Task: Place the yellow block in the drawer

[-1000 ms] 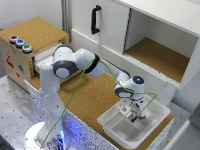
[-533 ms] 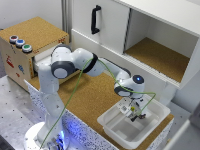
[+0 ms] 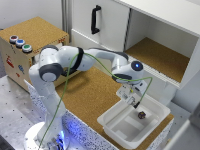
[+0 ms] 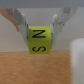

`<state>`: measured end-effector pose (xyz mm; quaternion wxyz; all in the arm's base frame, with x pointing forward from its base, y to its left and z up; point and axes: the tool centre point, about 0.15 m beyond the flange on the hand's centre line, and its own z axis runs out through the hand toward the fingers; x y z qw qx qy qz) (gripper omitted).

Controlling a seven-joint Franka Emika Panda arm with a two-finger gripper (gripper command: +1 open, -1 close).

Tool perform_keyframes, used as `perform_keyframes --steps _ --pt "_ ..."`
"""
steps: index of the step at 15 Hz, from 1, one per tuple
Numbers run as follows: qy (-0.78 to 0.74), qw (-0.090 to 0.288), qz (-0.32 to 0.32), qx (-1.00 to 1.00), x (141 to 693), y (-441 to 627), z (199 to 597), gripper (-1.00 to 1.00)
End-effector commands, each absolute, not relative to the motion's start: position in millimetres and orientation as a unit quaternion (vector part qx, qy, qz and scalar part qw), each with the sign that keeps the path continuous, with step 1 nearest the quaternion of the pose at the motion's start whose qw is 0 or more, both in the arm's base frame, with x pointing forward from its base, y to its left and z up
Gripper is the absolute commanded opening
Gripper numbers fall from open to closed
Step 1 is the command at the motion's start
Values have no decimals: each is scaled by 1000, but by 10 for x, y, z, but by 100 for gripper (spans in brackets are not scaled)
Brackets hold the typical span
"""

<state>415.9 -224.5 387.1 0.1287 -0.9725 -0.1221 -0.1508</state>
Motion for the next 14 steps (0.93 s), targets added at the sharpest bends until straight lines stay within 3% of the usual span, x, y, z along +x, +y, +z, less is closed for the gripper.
perform_keyframes --steps 1,4,6,8,14 --pt "-287 143 -109 -941 4276 -1015 4135 -100" --pt "-384 123 -80 -912 4240 -439 4198 -100" --pt "-435 153 -52 -886 4217 -62 4244 -100" --pt "-492 160 -34 -855 4097 413 4295 -100" --pt "-611 145 -2 -778 3627 1486 4311 -100"
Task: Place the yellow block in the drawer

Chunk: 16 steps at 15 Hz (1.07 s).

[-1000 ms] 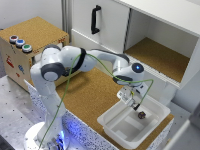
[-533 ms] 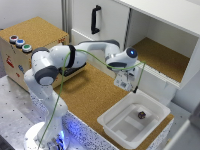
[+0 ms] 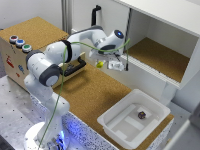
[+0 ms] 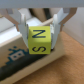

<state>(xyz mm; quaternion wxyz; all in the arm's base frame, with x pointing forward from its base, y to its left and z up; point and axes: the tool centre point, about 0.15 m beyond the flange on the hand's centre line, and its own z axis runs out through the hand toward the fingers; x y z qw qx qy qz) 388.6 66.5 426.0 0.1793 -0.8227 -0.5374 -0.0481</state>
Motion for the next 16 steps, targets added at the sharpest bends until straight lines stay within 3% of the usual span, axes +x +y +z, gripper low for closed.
perform_keyframes --steps 1,11,13,16 --pt "-618 144 3 -773 3592 1612 4250 -100" --pt "-713 127 41 -689 2660 2920 3896 -100" --pt "-717 113 26 -687 2525 3029 3739 -100" --pt "-690 123 -26 -713 2554 3048 3497 -100"
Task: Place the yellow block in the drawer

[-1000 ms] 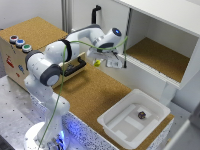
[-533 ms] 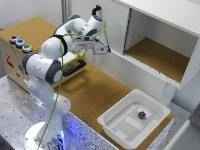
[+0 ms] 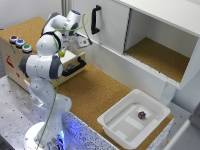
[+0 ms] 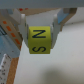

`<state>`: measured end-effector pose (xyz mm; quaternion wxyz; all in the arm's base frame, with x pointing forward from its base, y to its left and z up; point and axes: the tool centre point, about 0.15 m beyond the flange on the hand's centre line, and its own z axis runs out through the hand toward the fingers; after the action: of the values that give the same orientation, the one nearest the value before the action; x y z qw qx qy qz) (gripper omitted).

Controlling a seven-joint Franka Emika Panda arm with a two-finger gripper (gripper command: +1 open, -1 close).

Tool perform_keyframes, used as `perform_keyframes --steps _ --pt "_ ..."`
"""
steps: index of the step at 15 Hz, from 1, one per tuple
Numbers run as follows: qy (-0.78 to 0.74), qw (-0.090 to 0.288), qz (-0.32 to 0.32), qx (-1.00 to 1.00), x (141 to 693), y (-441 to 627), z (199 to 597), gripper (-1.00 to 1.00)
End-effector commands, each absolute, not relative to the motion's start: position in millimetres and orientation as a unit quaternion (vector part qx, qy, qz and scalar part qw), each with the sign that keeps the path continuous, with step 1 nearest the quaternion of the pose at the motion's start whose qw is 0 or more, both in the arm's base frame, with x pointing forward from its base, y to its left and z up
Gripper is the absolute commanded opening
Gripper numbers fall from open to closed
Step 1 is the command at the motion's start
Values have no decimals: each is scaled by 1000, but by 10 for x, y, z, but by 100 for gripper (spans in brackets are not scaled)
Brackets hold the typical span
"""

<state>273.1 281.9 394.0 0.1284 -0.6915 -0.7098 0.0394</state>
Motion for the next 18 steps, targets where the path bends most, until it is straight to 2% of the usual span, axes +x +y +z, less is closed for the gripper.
perform_keyframes --steps 1,8,9,12,13,15,17,18 --pt "-685 110 -54 -719 2542 3044 3403 -100" --pt "-710 61 -44 -700 2225 2909 2973 -100" --pt "-702 64 -48 -708 2244 2902 2991 100" --pt "-699 64 -86 -707 2291 2844 3179 100" --pt "-706 56 -105 -698 2302 2804 3318 100" --pt "-707 64 -118 -694 2358 2718 3718 100" --pt "-712 47 -101 -693 2364 2643 4040 100" --pt "-712 22 -91 -696 2356 2589 4144 100"
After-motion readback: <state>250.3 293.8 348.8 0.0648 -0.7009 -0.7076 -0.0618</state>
